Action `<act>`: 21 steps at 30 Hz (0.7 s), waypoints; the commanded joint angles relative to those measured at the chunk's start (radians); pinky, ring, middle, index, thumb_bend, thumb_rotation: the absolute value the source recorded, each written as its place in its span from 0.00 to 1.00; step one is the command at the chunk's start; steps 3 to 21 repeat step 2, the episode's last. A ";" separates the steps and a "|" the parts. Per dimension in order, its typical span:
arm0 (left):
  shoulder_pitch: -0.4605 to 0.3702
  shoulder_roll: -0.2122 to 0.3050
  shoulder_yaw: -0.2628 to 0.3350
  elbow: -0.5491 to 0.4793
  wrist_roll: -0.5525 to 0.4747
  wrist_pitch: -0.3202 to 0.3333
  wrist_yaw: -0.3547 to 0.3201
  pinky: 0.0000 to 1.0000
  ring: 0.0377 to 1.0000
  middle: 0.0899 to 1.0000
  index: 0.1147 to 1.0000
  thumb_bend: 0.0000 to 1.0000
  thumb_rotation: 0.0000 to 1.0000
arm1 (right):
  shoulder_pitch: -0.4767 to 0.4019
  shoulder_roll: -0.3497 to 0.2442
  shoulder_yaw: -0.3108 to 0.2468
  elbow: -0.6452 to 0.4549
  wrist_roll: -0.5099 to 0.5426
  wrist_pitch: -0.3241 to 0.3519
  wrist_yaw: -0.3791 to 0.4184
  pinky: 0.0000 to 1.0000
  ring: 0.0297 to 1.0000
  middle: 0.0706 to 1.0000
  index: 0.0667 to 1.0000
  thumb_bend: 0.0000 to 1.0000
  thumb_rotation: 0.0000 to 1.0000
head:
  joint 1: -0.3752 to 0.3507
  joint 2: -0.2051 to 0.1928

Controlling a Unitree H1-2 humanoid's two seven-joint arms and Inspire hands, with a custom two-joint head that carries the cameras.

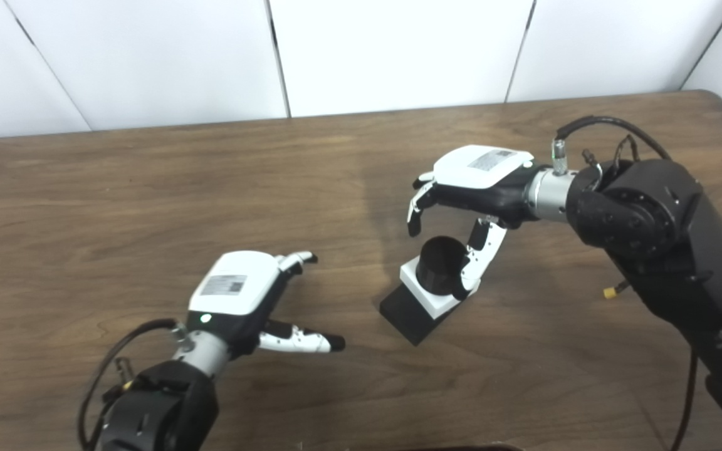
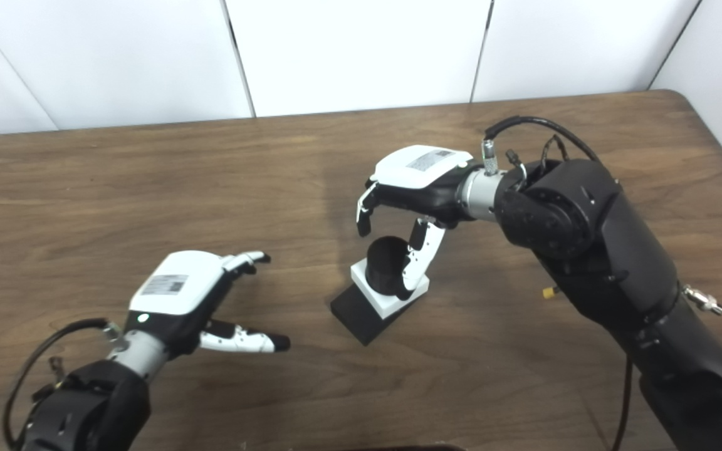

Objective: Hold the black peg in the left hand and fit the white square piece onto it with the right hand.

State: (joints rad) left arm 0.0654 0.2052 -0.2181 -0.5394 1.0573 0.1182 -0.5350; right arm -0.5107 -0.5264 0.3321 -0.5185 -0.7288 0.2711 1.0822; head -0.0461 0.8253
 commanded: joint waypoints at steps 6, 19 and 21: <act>0.002 -0.007 0.047 -0.016 -0.086 -0.033 0.119 0.72 0.74 0.76 0.84 1.00 0.75 | -0.029 -0.013 -0.042 -0.004 0.034 0.032 -0.029 0.92 0.95 0.82 0.70 0.99 0.41 | 0.000 -0.002; 0.002 -0.007 0.047 -0.016 -0.086 -0.033 0.119 0.72 0.74 0.76 0.84 1.00 0.75 | -0.029 -0.013 -0.042 -0.004 0.034 0.032 -0.029 0.92 0.95 0.82 0.70 0.99 0.41 | 0.000 -0.002; 0.002 -0.007 0.047 -0.016 -0.086 -0.033 0.119 0.72 0.74 0.76 0.84 1.00 0.75 | -0.029 -0.013 -0.042 -0.004 0.034 0.032 -0.029 0.92 0.95 0.82 0.70 0.99 0.41 | 0.000 -0.002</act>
